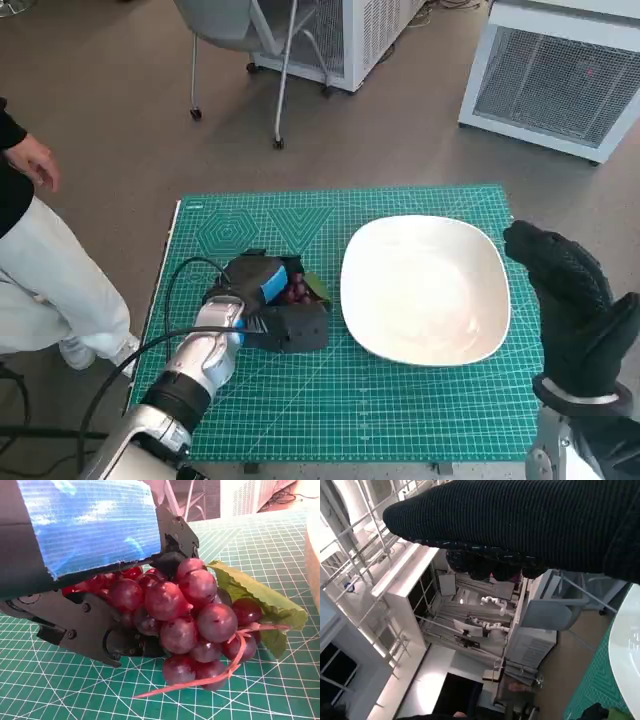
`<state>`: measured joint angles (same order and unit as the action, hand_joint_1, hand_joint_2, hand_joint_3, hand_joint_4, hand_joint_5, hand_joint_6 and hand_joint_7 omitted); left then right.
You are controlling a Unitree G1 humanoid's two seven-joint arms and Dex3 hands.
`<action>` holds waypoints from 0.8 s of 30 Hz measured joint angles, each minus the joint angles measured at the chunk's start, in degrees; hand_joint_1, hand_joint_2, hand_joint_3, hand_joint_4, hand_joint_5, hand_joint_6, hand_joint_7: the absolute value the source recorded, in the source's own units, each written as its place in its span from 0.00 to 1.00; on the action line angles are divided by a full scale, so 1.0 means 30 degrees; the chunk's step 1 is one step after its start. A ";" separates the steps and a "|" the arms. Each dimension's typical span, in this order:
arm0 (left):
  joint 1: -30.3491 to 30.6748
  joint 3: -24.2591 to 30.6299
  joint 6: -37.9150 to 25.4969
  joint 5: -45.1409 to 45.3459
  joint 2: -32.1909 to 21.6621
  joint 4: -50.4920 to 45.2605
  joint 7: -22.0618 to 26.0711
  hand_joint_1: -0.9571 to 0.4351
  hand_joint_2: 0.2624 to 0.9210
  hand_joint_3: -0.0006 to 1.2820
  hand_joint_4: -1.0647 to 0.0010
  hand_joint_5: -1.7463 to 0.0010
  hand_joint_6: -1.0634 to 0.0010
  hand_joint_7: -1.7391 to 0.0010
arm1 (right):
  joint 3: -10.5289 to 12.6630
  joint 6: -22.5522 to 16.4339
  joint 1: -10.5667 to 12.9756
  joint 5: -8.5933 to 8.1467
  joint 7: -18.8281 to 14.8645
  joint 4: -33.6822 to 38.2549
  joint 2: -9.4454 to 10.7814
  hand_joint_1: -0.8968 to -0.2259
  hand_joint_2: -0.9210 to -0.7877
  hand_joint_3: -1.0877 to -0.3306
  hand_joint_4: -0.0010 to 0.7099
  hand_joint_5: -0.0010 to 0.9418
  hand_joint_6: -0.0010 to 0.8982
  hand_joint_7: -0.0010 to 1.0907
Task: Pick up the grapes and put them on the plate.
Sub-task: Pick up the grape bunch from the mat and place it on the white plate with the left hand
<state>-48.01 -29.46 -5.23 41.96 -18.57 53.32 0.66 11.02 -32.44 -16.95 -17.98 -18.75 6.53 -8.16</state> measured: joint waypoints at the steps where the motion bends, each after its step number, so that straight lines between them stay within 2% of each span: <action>1: 0.0000 0.0013 -0.0005 -0.0007 0.0000 0.0000 0.0000 0.69 1.00 0.15 0.61 0.07 0.36 0.46 | 0.0000 0.0000 0.0000 0.0000 0.0000 -0.0001 -0.0002 0.56 0.00 0.70 0.64 0.00 0.11 0.52; 13: 0.0129 0.0163 -0.0784 -0.0068 -0.0168 -0.1060 0.0754 0.69 0.99 0.15 0.58 0.09 0.38 0.45 | -0.0001 -0.0019 -0.0002 0.0013 0.0001 -0.0031 -0.0018 0.56 0.00 0.70 0.64 0.00 0.11 0.52; 19: 0.0544 0.0428 -0.1570 -0.0077 -0.0619 -0.3024 0.1603 0.69 0.99 0.15 0.57 0.09 0.38 0.45 | -0.0001 -0.0022 -0.0012 0.0013 0.0001 -0.0033 -0.0033 0.56 0.00 0.71 0.64 0.00 0.11 0.51; 24: 0.1314 0.0758 -0.2443 0.0017 -0.1258 -0.5911 0.2499 0.69 0.99 0.12 0.52 0.12 0.35 0.47 | -0.0010 -0.0021 -0.0035 0.0034 0.0004 -0.0069 -0.0034 0.56 0.00 0.71 0.64 0.00 0.11 0.51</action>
<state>-44.06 -27.19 -12.56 42.01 -22.34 35.59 8.15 10.99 -32.50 -17.06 -17.88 -18.74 6.32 -8.27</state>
